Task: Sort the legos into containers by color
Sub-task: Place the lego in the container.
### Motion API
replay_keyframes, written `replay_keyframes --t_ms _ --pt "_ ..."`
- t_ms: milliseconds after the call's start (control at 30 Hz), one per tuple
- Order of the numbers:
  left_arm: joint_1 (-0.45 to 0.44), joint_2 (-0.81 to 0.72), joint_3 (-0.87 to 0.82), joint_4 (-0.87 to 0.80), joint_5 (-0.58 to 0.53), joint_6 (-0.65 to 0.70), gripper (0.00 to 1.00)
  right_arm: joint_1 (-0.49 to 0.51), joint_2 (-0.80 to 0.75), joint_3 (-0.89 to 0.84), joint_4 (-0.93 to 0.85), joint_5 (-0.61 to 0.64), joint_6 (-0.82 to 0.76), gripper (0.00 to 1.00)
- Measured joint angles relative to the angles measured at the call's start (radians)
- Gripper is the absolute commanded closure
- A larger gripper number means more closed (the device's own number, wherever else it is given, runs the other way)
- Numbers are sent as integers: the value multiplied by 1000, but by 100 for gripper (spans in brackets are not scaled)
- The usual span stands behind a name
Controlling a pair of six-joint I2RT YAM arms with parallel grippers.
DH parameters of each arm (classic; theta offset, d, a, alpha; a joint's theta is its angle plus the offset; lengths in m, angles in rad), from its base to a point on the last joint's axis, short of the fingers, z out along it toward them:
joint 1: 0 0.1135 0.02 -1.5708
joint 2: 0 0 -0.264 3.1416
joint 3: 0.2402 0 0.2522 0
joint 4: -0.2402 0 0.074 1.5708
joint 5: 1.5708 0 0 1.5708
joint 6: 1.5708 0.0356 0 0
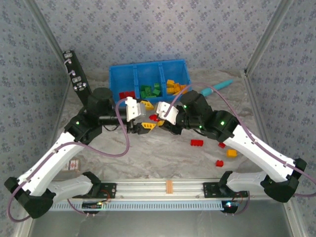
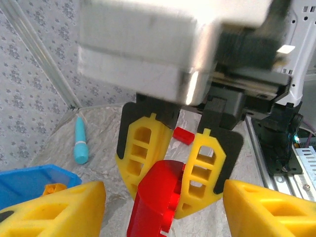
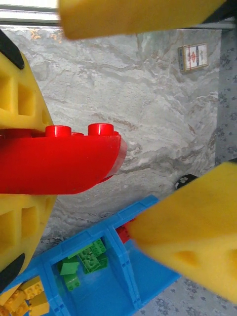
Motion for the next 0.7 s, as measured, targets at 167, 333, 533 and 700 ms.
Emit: replay_keyframes --t_ms 167,333,533,700 --pt "0 20 0 -9 0 4 29 26 2 27 -2 7 0 84" --pt "0 23 20 -19 0 5 60 47 10 50 -12 26 0 84" --pt "-4 37 43 -39 22 8 73 51 10 56 -16 37 0 84" --pt "-4 42 53 -58 21 19 83 51 10 56 -23 40 0 76"
